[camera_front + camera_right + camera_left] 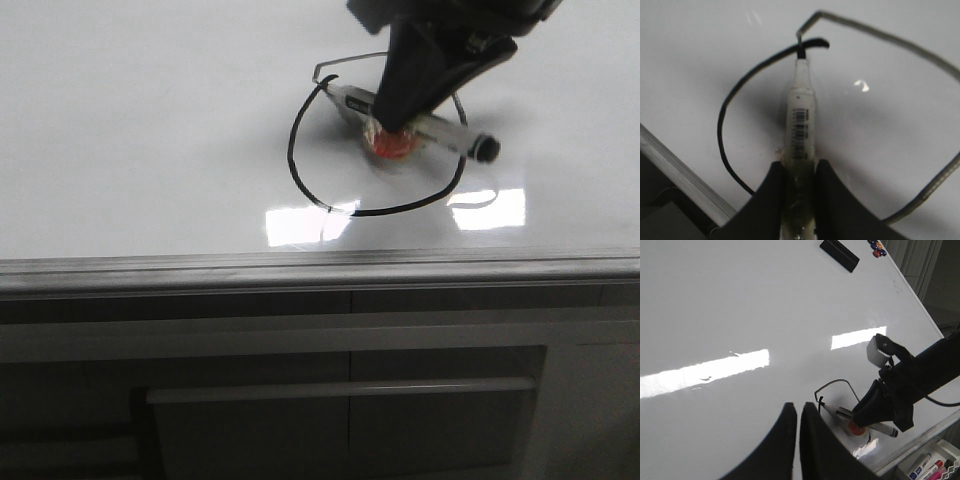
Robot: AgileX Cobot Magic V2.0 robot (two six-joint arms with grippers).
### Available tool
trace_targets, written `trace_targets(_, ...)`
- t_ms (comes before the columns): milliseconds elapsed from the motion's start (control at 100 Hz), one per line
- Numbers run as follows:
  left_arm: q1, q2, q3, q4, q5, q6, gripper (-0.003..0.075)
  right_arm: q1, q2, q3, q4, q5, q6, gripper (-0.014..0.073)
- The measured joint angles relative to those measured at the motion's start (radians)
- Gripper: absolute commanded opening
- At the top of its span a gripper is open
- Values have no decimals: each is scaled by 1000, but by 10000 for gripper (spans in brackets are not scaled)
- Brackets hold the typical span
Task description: Write number 0 on whiteboard
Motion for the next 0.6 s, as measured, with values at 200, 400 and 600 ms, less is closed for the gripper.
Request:
trace_targets(200, 0, 0, 0, 0, -2, 0, -20, -2, -4, -24, -17, 11, 0, -57)
trace_targets(400, 0, 0, 0, 0, -2, 0, -20, -2, -73, -131, -24, 11, 0, -57)
trace_targets(600, 0, 0, 0, 0, -13, 0, -20, -2, -200, -197, -22, 30, 0, -57)
